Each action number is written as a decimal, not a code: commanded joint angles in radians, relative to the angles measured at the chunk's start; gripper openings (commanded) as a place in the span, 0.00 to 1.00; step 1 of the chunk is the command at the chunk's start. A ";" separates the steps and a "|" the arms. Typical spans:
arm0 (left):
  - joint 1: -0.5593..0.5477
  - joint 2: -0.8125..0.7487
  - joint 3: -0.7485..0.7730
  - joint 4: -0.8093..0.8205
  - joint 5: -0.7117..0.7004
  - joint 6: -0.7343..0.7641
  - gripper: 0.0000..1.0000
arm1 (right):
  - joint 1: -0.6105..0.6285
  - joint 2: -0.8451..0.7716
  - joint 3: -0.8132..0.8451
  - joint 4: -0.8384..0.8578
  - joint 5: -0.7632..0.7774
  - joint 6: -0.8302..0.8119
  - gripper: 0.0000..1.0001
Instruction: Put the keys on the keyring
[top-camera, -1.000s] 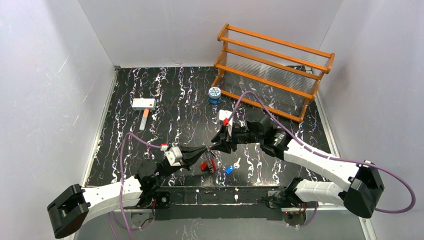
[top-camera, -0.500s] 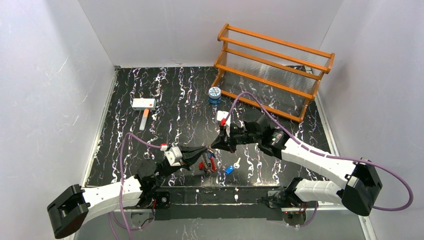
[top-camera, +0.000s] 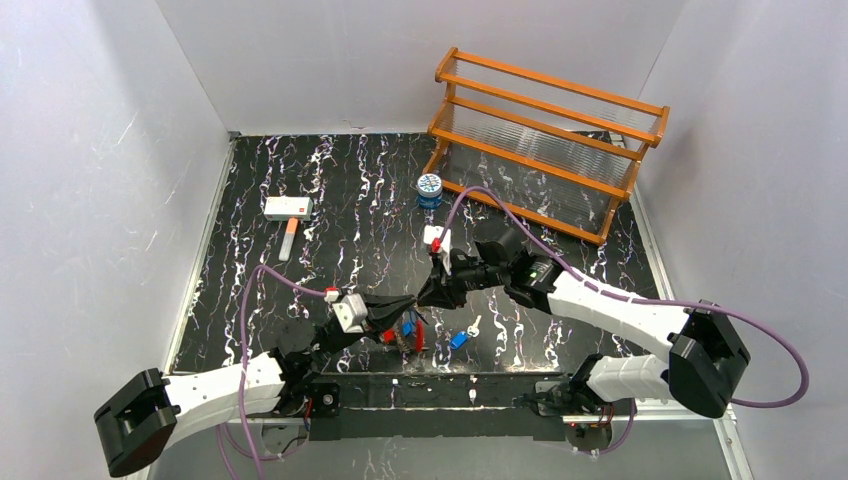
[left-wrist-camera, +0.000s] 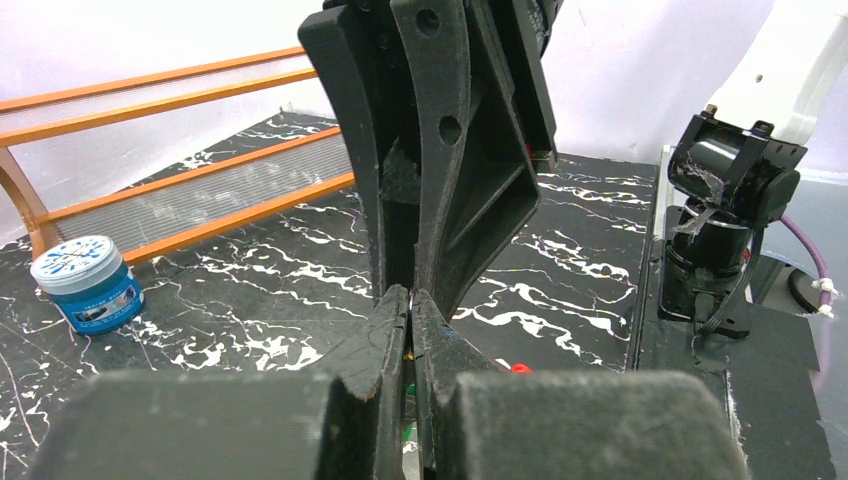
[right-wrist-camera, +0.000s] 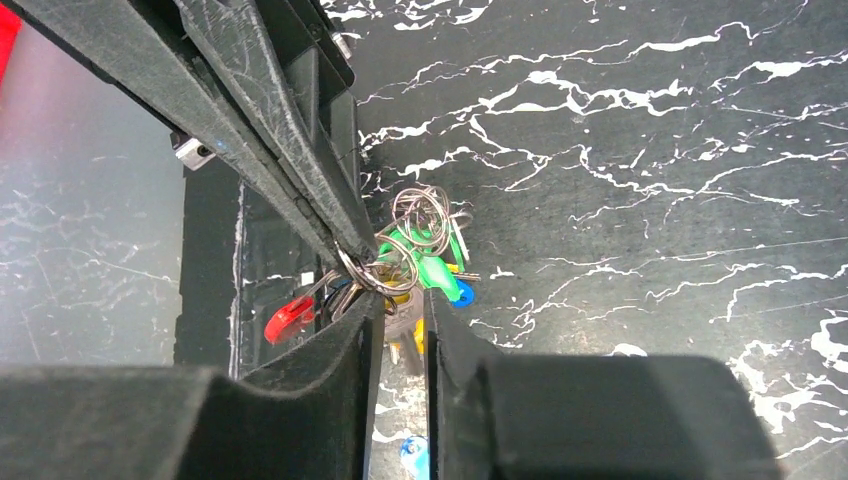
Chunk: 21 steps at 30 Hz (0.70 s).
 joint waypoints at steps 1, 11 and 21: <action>-0.002 -0.023 -0.098 0.112 0.011 -0.001 0.00 | -0.005 0.007 0.017 0.027 -0.021 0.003 0.35; -0.003 -0.033 -0.105 0.112 0.012 -0.002 0.00 | -0.005 -0.141 -0.061 0.071 0.091 -0.057 0.63; -0.004 -0.035 -0.102 0.112 0.016 -0.003 0.00 | -0.005 -0.261 -0.171 0.217 -0.027 -0.119 0.32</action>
